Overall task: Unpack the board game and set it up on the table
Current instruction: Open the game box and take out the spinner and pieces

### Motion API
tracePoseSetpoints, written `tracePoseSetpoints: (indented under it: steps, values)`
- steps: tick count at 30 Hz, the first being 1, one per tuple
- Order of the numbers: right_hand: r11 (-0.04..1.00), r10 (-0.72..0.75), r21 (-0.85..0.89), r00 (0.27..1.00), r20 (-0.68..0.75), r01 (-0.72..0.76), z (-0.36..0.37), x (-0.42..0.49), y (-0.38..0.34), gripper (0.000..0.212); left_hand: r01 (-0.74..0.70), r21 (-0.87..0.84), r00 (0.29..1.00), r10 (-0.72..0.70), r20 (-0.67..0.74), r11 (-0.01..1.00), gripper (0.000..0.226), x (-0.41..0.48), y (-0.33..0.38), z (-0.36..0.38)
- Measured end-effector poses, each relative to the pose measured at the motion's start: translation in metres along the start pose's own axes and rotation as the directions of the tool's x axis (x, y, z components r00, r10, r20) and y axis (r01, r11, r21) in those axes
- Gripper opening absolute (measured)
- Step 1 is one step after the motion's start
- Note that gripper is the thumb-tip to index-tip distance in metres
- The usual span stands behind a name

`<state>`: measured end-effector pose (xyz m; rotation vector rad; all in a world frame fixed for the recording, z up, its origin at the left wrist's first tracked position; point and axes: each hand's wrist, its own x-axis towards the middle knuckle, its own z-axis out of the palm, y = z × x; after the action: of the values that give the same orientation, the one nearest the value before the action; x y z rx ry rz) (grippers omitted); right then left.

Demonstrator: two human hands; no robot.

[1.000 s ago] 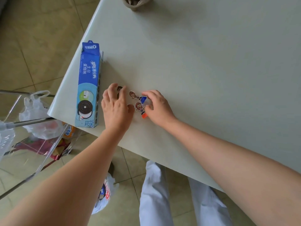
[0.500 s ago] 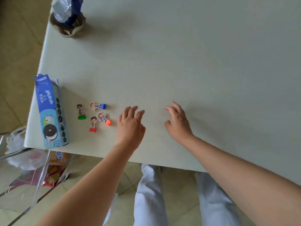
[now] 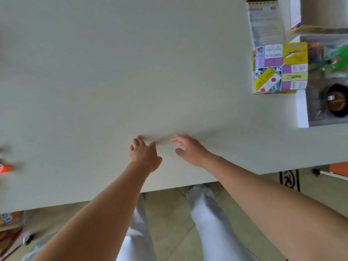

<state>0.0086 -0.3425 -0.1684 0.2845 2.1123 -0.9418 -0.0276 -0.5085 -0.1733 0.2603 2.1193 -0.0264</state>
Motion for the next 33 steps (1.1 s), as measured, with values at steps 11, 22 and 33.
tracePoseSetpoints:
  steps: [11,22,33]
  values:
    - [0.968,0.25,0.064,0.918,-0.308,-0.242,-0.13,-0.043,0.148,0.056,-0.186,0.058,0.969,0.193,-0.154,0.981,0.068,0.014,0.182,-0.035]
    - [0.917,0.394,0.135,0.906,-0.153,-0.376,-0.165,-0.03,0.179,0.049,-0.28,0.379,0.958,0.284,0.044,0.882,0.048,0.061,0.275,-0.07]
    - [0.776,0.385,0.629,0.768,-0.512,0.03,-0.248,-0.052,0.234,0.018,-0.449,0.258,0.875,0.479,-0.067,0.855,0.028,0.07,0.359,-0.111]
